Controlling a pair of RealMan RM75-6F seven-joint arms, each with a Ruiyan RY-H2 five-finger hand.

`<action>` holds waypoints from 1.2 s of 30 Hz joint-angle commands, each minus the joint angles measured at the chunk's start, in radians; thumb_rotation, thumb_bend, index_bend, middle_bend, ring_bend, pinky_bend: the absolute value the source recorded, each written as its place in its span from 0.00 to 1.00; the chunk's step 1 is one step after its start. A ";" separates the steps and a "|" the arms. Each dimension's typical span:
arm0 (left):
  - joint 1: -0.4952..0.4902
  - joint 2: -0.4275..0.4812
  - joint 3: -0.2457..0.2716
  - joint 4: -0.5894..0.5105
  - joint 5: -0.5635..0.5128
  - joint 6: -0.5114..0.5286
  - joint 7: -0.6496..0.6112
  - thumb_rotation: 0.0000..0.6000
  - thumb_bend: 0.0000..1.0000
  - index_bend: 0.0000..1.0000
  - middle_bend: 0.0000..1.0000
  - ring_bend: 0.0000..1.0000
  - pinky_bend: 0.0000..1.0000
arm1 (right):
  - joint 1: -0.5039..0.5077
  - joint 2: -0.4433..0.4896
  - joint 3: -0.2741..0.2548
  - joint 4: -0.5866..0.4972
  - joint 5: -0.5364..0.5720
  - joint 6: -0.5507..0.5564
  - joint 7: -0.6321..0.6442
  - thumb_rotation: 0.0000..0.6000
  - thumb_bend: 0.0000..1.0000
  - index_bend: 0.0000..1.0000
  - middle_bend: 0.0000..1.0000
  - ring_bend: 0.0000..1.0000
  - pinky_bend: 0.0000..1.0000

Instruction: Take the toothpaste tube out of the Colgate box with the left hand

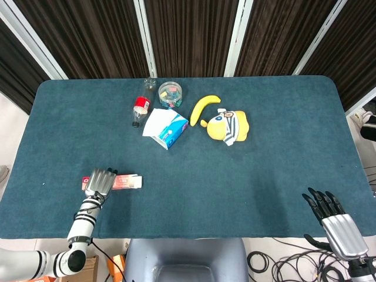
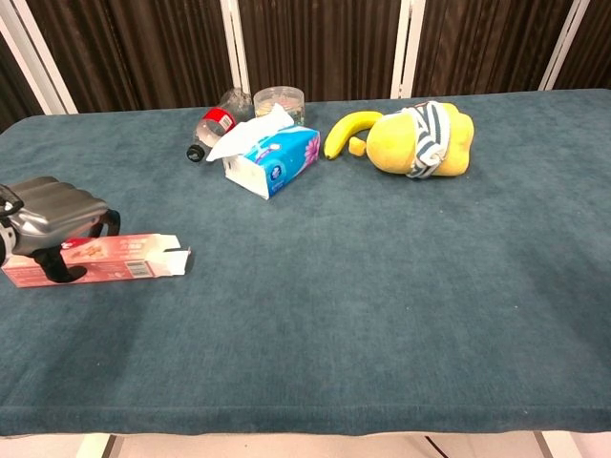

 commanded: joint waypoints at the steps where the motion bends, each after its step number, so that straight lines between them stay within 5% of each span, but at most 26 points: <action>1: 0.000 0.031 0.002 -0.051 0.017 0.040 0.031 1.00 0.41 0.49 0.54 0.90 0.95 | 0.000 0.001 -0.001 0.000 0.000 0.000 0.001 1.00 0.09 0.01 0.00 0.05 0.07; 15: -0.034 0.100 0.039 -0.280 -0.017 0.412 0.504 1.00 0.43 0.52 0.58 0.91 0.95 | -0.001 -0.001 -0.003 -0.001 -0.002 0.000 -0.006 1.00 0.09 0.02 0.00 0.05 0.07; 36: -0.043 0.084 0.115 -0.307 0.092 0.476 0.684 1.00 0.43 0.50 0.56 0.91 0.95 | -0.001 0.000 -0.003 -0.003 0.001 -0.004 -0.010 1.00 0.10 0.01 0.00 0.05 0.07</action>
